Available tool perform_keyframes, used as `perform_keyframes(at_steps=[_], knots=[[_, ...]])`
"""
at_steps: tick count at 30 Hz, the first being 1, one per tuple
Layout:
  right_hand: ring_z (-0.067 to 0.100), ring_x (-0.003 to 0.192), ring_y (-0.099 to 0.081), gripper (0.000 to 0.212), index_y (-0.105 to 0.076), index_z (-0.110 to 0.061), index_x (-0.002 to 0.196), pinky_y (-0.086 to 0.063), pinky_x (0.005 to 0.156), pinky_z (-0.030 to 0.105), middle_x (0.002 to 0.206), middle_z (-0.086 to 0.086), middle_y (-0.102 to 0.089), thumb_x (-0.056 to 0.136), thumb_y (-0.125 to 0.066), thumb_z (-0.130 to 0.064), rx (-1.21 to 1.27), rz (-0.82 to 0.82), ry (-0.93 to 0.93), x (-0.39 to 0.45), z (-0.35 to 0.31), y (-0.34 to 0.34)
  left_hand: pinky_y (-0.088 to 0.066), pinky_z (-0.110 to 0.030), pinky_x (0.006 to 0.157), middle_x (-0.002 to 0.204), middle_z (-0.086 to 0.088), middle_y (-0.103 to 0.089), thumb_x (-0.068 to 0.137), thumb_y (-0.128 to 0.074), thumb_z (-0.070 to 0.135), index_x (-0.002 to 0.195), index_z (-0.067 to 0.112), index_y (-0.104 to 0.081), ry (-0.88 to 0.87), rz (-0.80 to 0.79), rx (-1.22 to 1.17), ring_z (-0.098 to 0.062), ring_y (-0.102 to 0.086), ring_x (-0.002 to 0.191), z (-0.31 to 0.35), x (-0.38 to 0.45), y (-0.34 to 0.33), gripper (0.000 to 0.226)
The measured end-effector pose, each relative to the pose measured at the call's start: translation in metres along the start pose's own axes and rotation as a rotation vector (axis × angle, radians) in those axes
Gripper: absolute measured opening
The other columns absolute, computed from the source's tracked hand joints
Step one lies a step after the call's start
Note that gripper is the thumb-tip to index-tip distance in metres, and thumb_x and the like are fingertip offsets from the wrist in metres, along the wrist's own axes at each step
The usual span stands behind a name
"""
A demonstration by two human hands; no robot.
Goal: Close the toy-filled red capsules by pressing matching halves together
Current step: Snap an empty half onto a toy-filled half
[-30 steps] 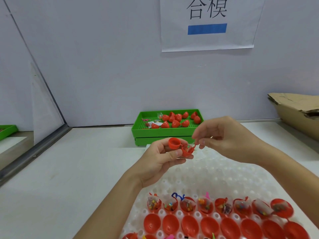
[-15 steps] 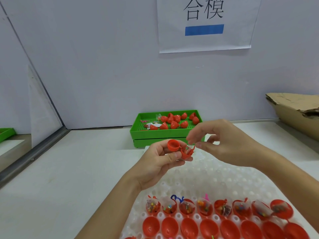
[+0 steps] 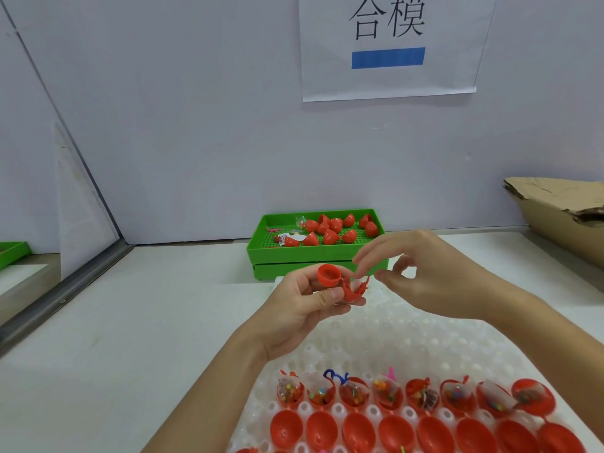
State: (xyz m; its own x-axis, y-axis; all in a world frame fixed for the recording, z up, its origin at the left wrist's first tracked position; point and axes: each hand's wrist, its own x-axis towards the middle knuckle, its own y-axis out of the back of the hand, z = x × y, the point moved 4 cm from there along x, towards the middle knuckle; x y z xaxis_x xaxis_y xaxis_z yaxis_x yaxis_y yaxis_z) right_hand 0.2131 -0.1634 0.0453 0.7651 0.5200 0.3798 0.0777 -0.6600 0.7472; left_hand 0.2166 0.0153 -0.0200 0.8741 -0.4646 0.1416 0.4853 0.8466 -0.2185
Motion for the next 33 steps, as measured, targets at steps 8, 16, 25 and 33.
perform_keyframes(at_steps=[8,16,25,33], knots=[[0.0,0.107,-0.062,0.041,-0.074,-0.043,0.096,-0.056,0.077,0.025,0.105,-0.027,-0.069,0.091,-0.063,-0.003,-0.024,-0.014,0.006,0.0,0.002,-0.001,-0.055,-0.028,0.085,0.111,-0.013,-0.073,0.085,-0.063,0.01,0.116,0.004,-0.062,0.001,0.011,0.005,-0.032,-0.07,0.105,0.0,0.0,0.001,0.031],[-0.001,0.106,-0.062,0.036,-0.075,-0.04,0.094,-0.055,0.077,0.022,0.104,-0.026,-0.069,0.091,-0.065,-0.006,-0.019,-0.018,0.008,0.0,0.006,0.0,-0.054,-0.028,0.085,0.112,-0.013,-0.072,0.087,-0.063,0.009,0.118,0.003,-0.062,-0.003,0.005,0.013,-0.032,-0.07,0.105,-0.001,0.001,0.001,0.032],[0.0,0.087,-0.062,0.013,-0.078,-0.036,0.089,-0.05,0.069,0.016,0.089,-0.022,-0.069,0.088,-0.076,-0.023,-0.103,0.019,0.019,0.005,0.001,-0.011,-0.053,-0.027,0.085,0.106,-0.013,-0.072,0.087,-0.063,0.008,0.118,0.001,-0.062,-0.007,-0.019,0.039,-0.031,-0.07,0.104,-0.001,0.0,0.0,0.032],[-0.005,0.083,-0.063,0.015,-0.079,-0.034,0.09,-0.046,0.07,0.008,0.08,-0.023,-0.072,0.086,-0.078,-0.019,-0.086,0.04,-0.009,0.004,-0.002,-0.012,-0.053,-0.028,0.085,0.105,-0.013,-0.072,0.085,-0.064,0.008,0.121,-0.001,-0.06,-0.007,-0.01,0.037,-0.032,-0.07,0.103,0.0,0.0,-0.001,0.037]])
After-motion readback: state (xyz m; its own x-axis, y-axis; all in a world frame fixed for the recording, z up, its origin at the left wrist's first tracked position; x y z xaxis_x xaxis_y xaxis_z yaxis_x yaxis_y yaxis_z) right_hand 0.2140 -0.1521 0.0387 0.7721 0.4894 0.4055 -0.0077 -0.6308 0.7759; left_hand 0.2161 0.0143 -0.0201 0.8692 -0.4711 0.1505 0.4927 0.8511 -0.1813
